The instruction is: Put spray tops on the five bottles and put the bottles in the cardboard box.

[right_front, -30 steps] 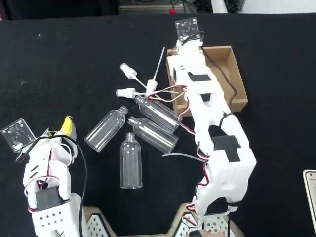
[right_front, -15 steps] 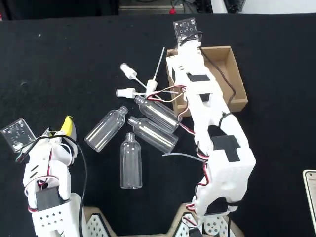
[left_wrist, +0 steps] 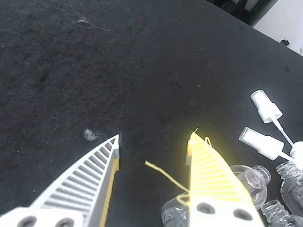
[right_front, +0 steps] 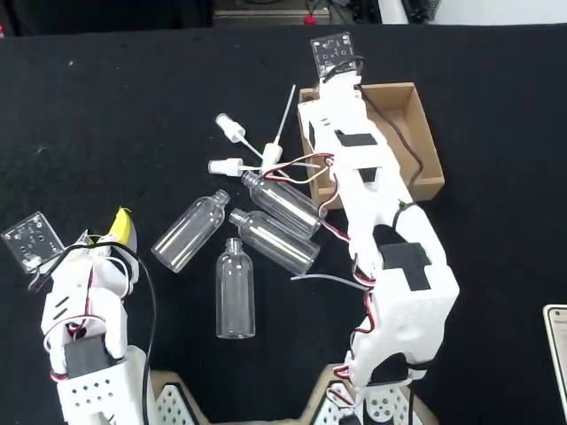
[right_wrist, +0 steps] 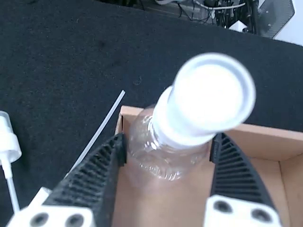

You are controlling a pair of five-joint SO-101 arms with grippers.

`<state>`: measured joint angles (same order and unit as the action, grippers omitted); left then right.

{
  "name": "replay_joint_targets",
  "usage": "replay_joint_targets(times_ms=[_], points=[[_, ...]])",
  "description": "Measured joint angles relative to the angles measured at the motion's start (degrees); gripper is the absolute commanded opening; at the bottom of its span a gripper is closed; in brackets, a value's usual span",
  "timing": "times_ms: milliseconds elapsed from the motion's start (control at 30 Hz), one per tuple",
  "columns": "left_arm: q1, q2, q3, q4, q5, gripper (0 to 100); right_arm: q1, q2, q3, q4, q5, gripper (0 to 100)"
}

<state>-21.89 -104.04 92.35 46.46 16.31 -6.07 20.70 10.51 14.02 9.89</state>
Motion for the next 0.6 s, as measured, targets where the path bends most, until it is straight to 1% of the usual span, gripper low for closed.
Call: replay_joint_targets(times_ms=[133,367,467,600], points=[[0.0,0.0,0.0,0.0,0.0,23,0.0,0.0,0.18,2.73,0.0,25.8],[0.0,0.0,0.0,-1.41,0.0,23,0.0,0.0,0.26,3.25,0.0,25.8],[0.0,0.0,0.0,-1.58,0.0,23,0.0,0.0,0.26,5.1,-0.18,25.8],[0.0,0.0,0.0,-1.58,0.0,23,0.0,-0.26,0.26,7.56,-3.78,25.8]])
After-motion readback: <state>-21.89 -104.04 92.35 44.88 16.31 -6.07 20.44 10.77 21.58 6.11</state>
